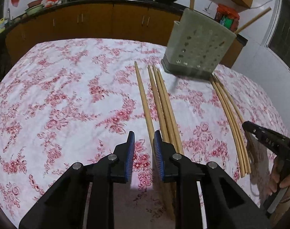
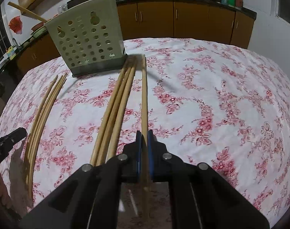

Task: Organize utensils
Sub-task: 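Grasp another chopstick with the right tool while the left tool grasps one too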

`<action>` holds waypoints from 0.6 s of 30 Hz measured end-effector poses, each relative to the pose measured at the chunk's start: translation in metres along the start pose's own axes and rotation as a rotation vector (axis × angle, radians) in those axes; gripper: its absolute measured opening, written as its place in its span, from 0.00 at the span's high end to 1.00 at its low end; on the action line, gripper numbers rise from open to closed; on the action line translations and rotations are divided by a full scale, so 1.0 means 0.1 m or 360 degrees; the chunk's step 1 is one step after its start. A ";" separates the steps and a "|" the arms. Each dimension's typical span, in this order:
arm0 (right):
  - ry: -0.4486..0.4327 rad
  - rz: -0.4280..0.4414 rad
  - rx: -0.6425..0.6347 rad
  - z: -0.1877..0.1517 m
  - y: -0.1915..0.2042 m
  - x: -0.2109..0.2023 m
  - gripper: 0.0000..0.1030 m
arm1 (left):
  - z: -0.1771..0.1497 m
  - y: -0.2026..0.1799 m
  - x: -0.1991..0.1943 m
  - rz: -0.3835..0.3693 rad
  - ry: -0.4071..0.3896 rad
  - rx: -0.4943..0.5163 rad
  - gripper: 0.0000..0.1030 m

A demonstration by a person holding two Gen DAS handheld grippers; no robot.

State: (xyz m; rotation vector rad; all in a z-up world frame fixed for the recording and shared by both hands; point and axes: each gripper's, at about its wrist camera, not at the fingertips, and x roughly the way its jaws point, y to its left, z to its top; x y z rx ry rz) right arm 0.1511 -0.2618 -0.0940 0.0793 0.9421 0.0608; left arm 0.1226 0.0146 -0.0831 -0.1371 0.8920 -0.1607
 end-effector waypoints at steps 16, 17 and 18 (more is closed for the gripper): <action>-0.0011 0.0010 -0.0062 -0.04 0.09 -0.02 0.91 | 0.01 -0.14 0.10 0.0095 0.0036 0.0112 0.92; -0.0014 0.0008 -0.0071 -0.04 0.10 -0.02 0.91 | 0.05 -0.12 0.12 0.0109 0.0036 0.0111 0.92; -0.0018 0.0000 -0.0086 -0.03 0.12 -0.01 0.92 | 0.07 -0.10 0.14 0.0118 0.0034 0.0108 0.92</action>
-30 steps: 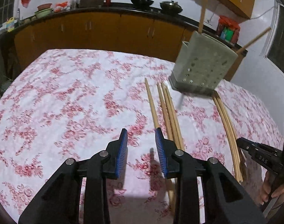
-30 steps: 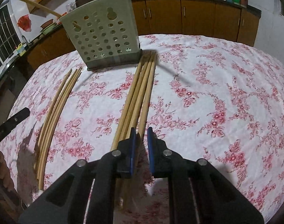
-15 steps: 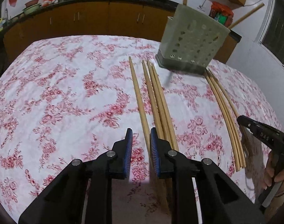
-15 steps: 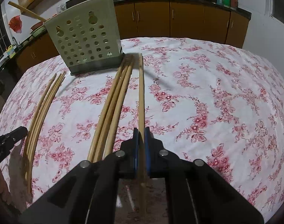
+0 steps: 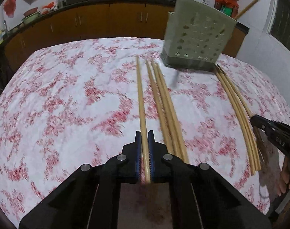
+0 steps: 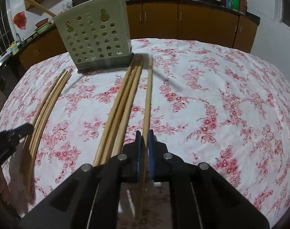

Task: Organize utensils
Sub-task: 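Grasp another chopstick with the right tool while the left tool grasps one too, then lift both chopsticks upright and carry them over the green holder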

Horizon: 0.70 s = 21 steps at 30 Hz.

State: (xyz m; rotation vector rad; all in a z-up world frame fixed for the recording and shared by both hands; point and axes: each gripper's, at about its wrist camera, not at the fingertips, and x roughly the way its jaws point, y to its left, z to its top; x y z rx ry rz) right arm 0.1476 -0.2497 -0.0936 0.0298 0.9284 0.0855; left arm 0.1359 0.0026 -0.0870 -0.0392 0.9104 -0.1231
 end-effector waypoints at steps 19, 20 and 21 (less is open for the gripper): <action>-0.0070 -0.0112 0.0129 0.11 -0.26 0.10 0.91 | 0.14 0.22 0.09 0.0051 -0.0037 -0.0074 0.92; -0.0070 -0.0110 0.0132 0.10 -0.26 0.10 0.91 | 0.14 0.22 0.09 0.0051 -0.0037 -0.0074 0.92; -0.0071 -0.0108 0.0135 0.10 -0.26 0.10 0.91 | 0.14 0.22 0.09 0.0048 -0.0037 -0.0077 0.92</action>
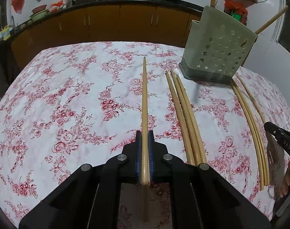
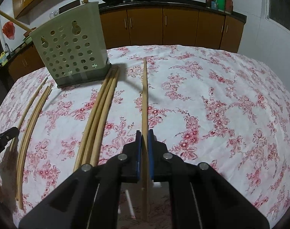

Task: Organize utensils
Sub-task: 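Lift both chopsticks upright and carry them over the green holder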

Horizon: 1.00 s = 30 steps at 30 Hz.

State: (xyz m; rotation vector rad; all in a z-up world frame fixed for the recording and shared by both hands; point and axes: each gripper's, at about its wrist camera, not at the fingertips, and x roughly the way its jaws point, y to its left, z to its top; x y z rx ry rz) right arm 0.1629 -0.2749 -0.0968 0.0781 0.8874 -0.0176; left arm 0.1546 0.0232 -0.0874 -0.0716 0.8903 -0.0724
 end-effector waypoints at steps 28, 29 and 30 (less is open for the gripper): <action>0.0000 0.0020 0.0011 -0.05 -0.01 -0.03 0.91 | -0.09 -0.04 -0.07 0.0001 0.0005 0.0046 0.92; 0.0000 0.0020 0.0010 -0.05 -0.01 -0.03 0.91 | -0.09 -0.04 -0.07 -0.0001 0.0005 0.0045 0.92; 0.0000 0.0021 0.0011 -0.05 -0.01 -0.03 0.91 | -0.09 -0.04 -0.07 -0.0001 0.0005 0.0045 0.92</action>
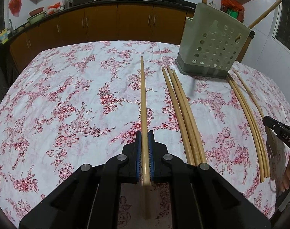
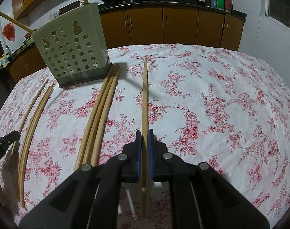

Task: Organize utensils
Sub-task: 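Lift both chopsticks upright and carry them over the green holder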

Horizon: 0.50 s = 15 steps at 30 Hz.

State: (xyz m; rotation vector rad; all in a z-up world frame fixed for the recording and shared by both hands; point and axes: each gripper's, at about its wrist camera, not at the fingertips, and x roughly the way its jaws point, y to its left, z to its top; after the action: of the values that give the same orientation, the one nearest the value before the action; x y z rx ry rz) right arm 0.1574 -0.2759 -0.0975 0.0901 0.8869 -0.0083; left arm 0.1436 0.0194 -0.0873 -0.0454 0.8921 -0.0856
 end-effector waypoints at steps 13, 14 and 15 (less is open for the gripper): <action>-0.0193 0.0006 0.0037 0.21 -0.10 -0.43 0.92 | 0.19 0.02 -0.25 -0.0025 -0.0116 -0.0015 0.93; -0.0214 0.0006 0.0041 0.23 -0.11 -0.48 0.92 | 0.22 0.02 -0.28 -0.0025 -0.0135 -0.0016 0.93; -0.0231 0.0007 0.0043 0.26 -0.12 -0.52 0.92 | 0.27 0.03 -0.34 -0.0026 -0.0166 -0.0017 0.93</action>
State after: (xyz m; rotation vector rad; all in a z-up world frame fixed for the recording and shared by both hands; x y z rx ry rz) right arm 0.1437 -0.2915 -0.0421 0.1155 0.7414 -0.0227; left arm 0.1434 0.0253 -0.0445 -0.0666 0.7883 -0.0928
